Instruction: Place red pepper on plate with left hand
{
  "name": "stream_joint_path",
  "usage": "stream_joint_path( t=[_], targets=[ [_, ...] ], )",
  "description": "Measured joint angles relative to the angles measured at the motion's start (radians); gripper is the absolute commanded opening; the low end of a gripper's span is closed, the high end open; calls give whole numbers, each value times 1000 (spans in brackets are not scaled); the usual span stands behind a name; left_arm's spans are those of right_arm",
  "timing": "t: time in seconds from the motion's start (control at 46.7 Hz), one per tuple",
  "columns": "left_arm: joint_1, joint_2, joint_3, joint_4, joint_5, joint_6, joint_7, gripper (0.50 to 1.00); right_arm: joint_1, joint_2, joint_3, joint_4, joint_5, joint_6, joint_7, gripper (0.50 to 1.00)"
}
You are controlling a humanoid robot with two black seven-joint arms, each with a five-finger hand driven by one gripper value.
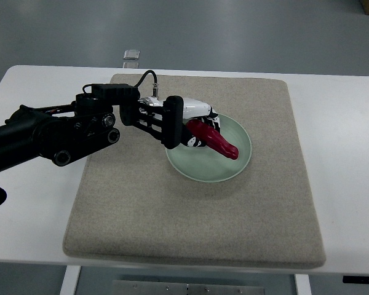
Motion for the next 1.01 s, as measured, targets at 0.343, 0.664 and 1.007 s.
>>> stream_joint_path(
  t=[0.343,0.664,1.007],
  targets=[
    [3,4,-12,-1,-49,11,0,996,0,0,0,0,0,0,0,928],
    [-16,67,-43,14,-425,18,11,994,0,0,0,0,0,0,0,928],
    [12,140,-178,70,-951,5,86,996,0,0,0,0,0,0,0,928]
  ],
)
